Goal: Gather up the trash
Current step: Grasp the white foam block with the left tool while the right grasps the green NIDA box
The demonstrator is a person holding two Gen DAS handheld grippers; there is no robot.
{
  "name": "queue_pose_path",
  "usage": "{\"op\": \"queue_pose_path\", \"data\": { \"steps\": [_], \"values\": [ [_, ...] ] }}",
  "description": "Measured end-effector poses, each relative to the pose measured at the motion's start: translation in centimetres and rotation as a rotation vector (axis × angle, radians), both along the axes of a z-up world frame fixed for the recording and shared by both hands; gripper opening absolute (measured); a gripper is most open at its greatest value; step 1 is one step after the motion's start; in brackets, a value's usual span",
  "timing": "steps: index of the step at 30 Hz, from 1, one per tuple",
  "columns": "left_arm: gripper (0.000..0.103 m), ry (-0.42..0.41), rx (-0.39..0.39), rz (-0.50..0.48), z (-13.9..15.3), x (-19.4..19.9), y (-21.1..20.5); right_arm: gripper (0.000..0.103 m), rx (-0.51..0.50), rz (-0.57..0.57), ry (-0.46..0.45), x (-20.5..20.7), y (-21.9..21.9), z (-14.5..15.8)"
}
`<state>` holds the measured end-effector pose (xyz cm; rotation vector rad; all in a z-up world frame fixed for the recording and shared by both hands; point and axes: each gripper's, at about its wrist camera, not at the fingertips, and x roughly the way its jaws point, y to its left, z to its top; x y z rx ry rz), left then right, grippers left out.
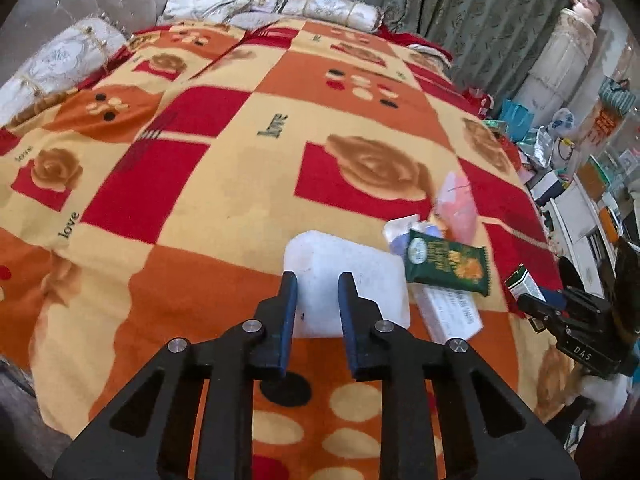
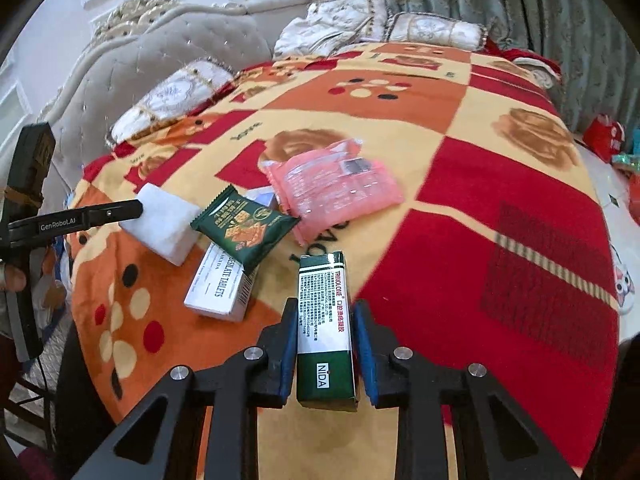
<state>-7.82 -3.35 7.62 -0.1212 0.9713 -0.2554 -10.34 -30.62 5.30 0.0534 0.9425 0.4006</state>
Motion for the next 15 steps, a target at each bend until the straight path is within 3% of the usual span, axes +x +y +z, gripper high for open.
{"op": "queue_pose_path", "data": {
  "steps": [7, 15],
  "values": [
    [0.017, -0.083, -0.010, -0.048, 3.8, -1.3, -2.3, 0.026, 0.020, -0.033, -0.035, -1.6, -1.8, 1.5],
    [0.017, -0.117, -0.034, -0.114, 6.3, -1.8, -6.1, 0.026, 0.037, -0.080, -0.061, -2.6, -4.0, 2.6]
  ]
}}
